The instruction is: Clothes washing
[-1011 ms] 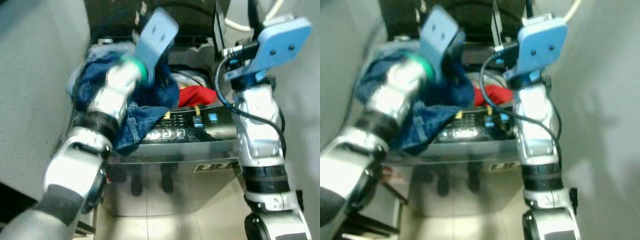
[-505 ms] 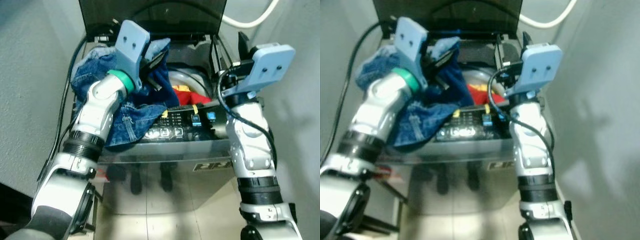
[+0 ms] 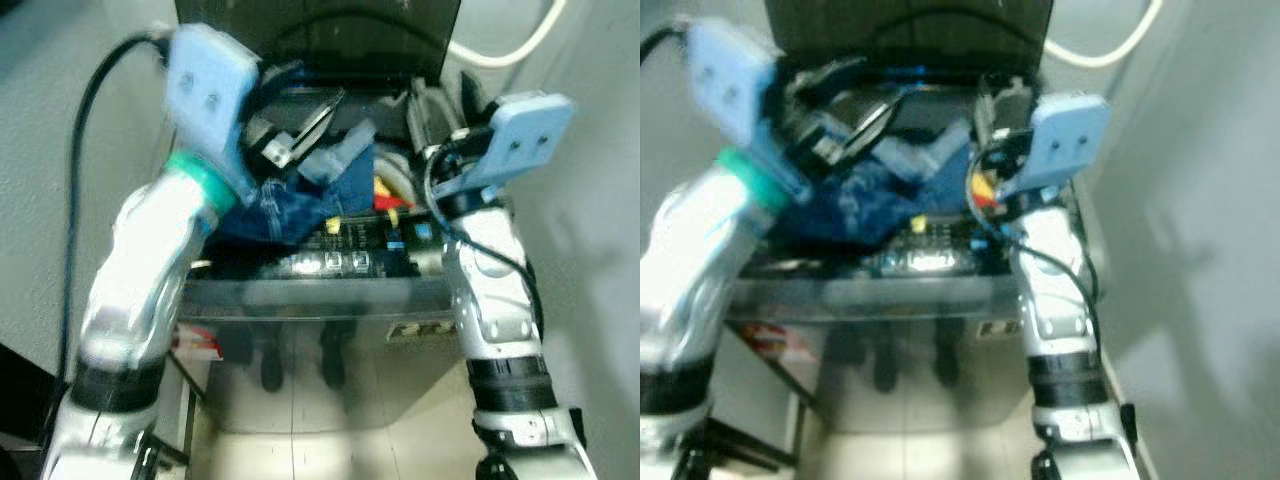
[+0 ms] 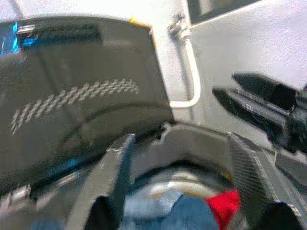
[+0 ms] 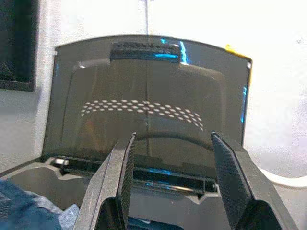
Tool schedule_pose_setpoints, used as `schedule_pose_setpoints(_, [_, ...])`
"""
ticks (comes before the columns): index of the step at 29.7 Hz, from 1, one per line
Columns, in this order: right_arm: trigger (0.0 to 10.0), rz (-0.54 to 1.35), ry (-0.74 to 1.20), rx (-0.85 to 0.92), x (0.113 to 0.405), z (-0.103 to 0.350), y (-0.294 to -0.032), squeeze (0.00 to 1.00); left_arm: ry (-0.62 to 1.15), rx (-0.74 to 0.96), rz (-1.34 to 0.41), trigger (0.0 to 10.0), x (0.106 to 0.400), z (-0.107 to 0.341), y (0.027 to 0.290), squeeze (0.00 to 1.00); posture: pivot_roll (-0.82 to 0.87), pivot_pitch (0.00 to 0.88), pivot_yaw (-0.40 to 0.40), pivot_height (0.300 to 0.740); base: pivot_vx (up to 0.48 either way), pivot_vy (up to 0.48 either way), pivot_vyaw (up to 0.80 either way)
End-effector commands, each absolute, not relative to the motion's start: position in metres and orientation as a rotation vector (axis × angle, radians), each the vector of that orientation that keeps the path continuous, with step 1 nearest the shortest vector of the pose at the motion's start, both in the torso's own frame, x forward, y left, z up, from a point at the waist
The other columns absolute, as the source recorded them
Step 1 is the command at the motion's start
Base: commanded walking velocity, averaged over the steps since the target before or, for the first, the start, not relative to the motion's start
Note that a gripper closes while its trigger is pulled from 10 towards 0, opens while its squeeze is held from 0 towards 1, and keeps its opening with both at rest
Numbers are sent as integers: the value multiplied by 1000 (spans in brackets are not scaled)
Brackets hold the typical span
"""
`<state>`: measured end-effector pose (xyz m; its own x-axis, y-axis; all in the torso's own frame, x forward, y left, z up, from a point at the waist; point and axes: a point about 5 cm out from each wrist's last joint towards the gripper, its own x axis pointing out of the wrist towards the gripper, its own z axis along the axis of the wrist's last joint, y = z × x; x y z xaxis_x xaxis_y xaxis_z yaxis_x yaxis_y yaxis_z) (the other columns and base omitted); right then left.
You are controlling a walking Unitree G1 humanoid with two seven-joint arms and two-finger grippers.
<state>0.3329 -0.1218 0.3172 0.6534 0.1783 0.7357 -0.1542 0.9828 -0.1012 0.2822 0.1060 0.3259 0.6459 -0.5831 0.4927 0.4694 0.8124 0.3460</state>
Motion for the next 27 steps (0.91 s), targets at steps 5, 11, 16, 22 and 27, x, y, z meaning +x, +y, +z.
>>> schedule_pose_setpoints(5, [10000, 222, -814, -9, 335, 310, -117, 0, -555, 213, -467, 10000, 261, 305, 115, 0, 130, 136, 10, 740, 0, 0, 0])
schedule_pose_setpoints(11, [10000, 243, -806, -6, 338, 309, -113, 0, -455, 186, -432, 10000, 263, 293, 127, 0, 137, 136, 0, 740, 0, 0, 0])
schedule_pose_setpoints(16, [10000, 260, -808, -9, 339, 311, -110, 0, -346, 91, -394, 10000, 276, 286, 136, 0, 124, 137, 1, 740, 0, 0, 0])
schedule_pose_setpoints(22, [10000, 253, -811, -14, 338, 311, -112, 0, -279, -46, -382, 10000, 300, 284, 139, 0, 109, 153, 9, 740, 0, 0, 0])
schedule_pose_setpoints(27, [10000, 245, -809, -15, 336, 311, -113, 0, -257, -111, -415, 10000, 325, 288, 132, 0, 91, 167, 19, 740, 0, 0, 0])
